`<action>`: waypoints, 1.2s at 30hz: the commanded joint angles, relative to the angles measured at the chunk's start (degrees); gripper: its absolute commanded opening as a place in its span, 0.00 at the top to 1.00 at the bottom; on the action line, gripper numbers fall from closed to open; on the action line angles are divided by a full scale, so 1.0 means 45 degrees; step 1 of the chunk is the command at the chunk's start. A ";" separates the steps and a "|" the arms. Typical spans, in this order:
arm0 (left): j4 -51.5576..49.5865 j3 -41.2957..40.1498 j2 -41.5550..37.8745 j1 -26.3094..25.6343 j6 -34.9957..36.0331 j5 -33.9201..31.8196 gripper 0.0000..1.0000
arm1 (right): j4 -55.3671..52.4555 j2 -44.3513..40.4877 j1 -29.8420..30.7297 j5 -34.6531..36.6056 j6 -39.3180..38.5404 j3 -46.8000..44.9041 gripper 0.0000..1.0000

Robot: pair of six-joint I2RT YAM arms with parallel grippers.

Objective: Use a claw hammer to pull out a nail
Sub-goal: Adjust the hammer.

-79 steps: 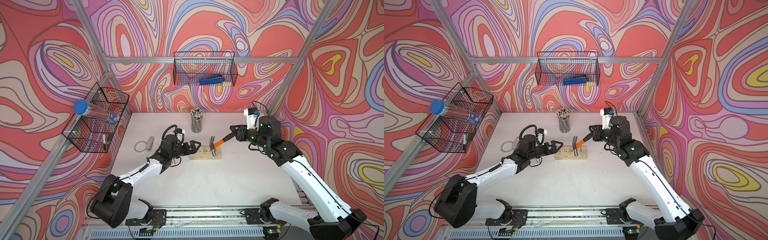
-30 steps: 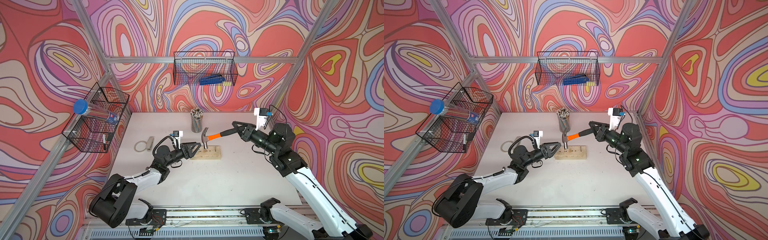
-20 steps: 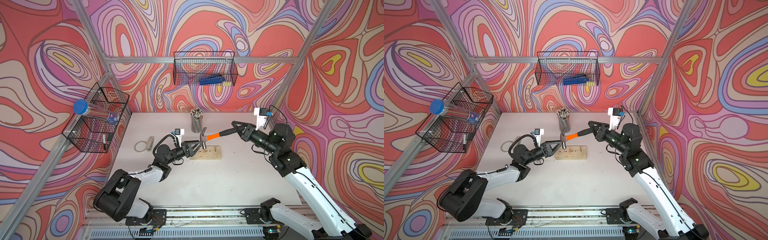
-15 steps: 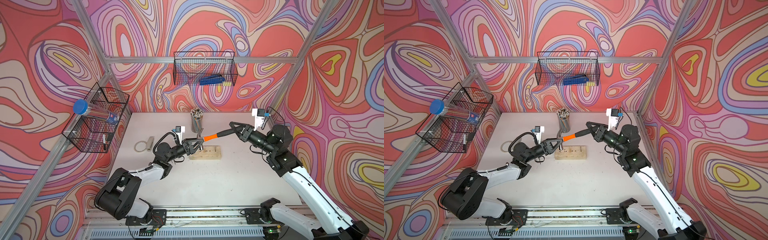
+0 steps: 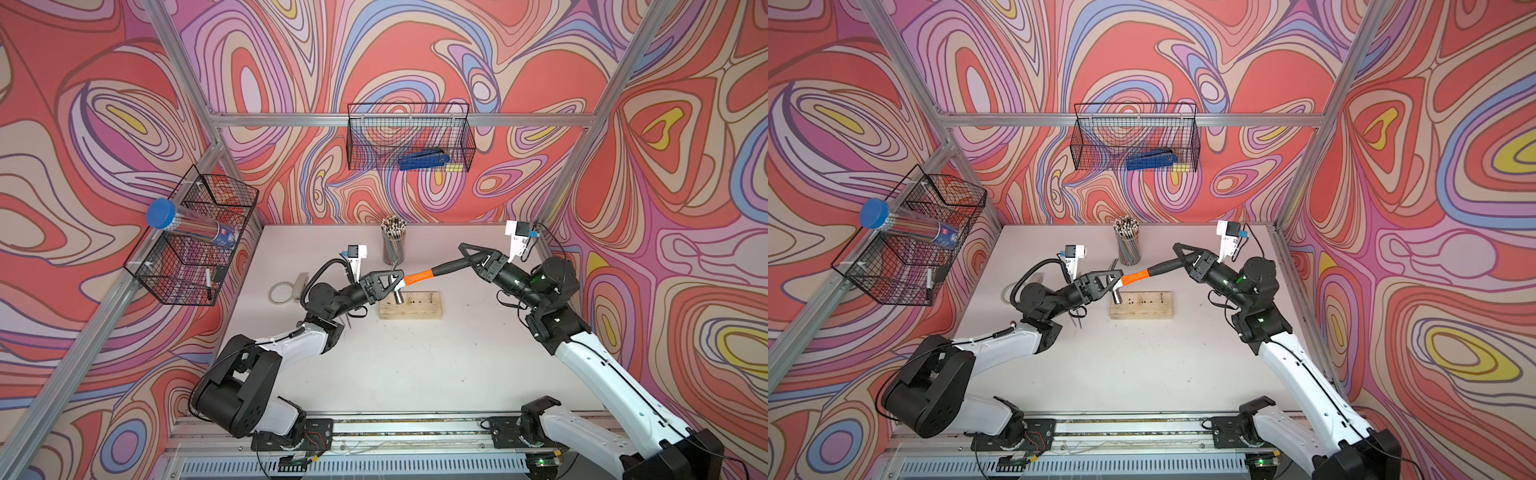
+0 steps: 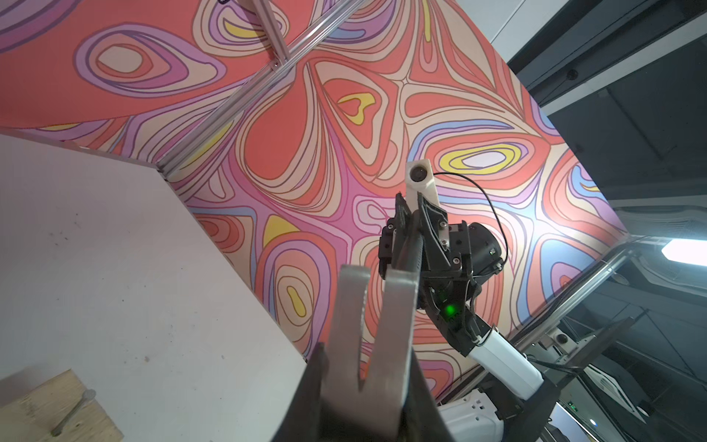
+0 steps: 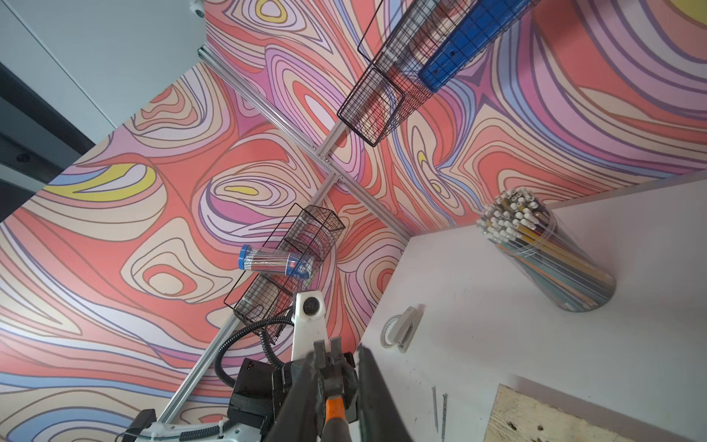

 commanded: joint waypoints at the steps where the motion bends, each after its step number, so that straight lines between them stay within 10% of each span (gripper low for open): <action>1: -0.0107 0.0303 0.0161 -0.0082 0.0507 -0.0128 1.00 | -0.0382 -0.0033 0.0238 0.0401 -0.1021 0.0109 1.00; 15: -0.0078 0.0472 0.0575 0.0669 -0.0478 0.0015 1.00 | -0.5204 -0.1447 -0.0431 0.1498 -0.3761 -0.0031 0.29; 25: -0.0079 0.0748 0.0710 0.1419 -0.1231 0.0638 1.00 | -0.6211 -0.1742 -0.1169 0.1364 -0.4120 -0.0307 0.26; 36: -0.0083 0.0562 0.0306 0.1897 -0.2201 0.0950 1.00 | -0.3051 -0.0678 -0.2258 -0.2442 -0.2480 -0.1557 0.31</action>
